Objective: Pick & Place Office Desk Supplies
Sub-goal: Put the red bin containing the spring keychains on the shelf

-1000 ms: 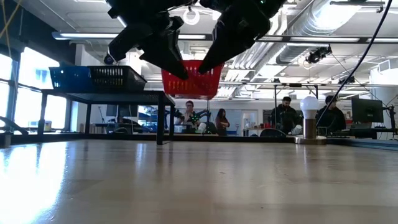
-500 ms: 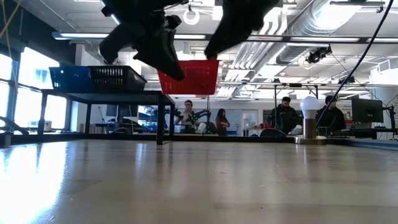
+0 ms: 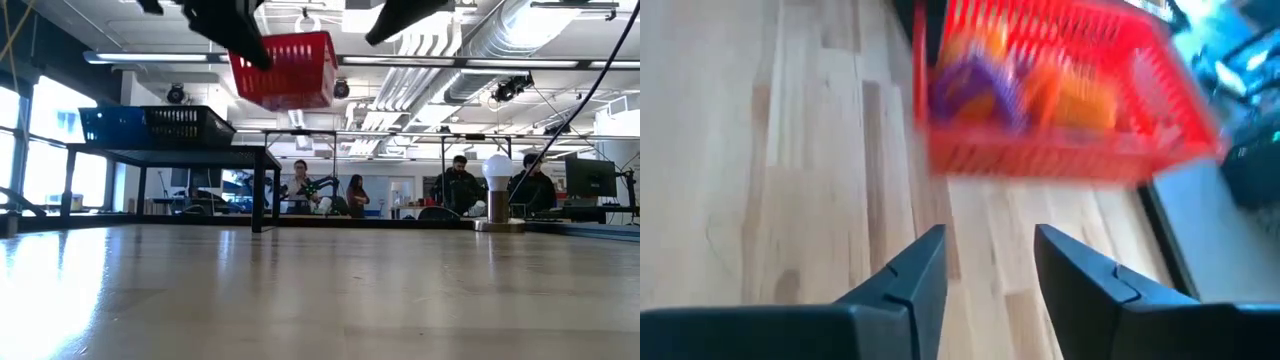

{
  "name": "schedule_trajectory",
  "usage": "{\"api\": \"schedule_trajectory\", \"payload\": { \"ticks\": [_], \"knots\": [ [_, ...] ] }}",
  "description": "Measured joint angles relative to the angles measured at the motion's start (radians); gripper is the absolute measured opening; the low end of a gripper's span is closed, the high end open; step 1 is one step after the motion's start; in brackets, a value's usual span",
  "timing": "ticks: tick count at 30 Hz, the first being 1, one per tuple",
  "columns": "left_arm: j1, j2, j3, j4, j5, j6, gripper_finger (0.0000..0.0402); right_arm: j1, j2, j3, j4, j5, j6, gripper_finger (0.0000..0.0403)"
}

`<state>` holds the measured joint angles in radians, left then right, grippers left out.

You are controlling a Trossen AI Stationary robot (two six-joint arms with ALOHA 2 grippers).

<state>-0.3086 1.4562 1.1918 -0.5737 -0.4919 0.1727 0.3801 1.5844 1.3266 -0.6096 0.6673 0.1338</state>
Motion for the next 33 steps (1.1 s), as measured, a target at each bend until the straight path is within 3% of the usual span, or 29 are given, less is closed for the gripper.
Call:
{"api": "schedule_trajectory", "payload": {
  "ticks": [8,13,20,33],
  "knots": [
    [0.139,-0.027,0.174,-0.318,0.060,0.048,0.0001,0.000,-0.001,0.001,-0.071,-0.049,0.109,0.0129],
    [0.255,-0.045,0.198,-0.323,0.097,0.142,0.0001,0.000,-0.001,0.001,-0.068,-0.049,0.120,0.0125],
    [0.412,-0.057,0.196,-0.401,0.192,0.122,0.0001,0.000,-0.001,0.001,-0.082,-0.063,0.140,0.0125],
    [0.504,-0.059,0.164,-0.389,0.253,0.153,0.0001,-0.008,-0.001,0.001,-0.117,-0.064,0.161,0.0125]
  ]
}}
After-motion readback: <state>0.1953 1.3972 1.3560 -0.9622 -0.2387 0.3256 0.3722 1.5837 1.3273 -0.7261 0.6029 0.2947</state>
